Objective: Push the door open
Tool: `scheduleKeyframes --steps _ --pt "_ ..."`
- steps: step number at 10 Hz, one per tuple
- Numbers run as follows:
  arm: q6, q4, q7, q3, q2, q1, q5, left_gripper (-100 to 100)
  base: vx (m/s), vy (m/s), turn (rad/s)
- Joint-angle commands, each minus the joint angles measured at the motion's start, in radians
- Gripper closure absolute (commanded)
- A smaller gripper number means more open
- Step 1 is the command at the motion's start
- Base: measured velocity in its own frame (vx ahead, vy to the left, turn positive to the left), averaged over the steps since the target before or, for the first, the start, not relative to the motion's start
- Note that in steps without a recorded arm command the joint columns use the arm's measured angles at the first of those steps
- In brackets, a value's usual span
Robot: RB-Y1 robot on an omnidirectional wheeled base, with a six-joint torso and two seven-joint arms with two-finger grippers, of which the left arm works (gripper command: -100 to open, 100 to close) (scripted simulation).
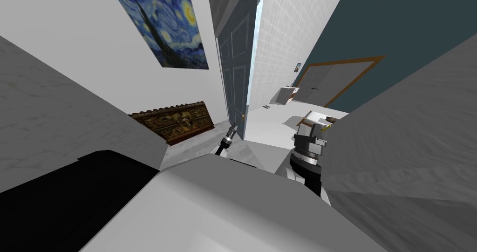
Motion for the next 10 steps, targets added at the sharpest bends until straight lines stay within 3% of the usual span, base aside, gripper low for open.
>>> scheduleKeyframes --steps 1,10 --pt "-0.008 0.042 0.013 -0.012 0.005 -0.018 -0.003 -100 0.104 0.077 -0.026" --pt "-0.043 0.26 0.073 -0.082 0.011 -0.111 -0.025 -100 0.094 0.082 -0.026"
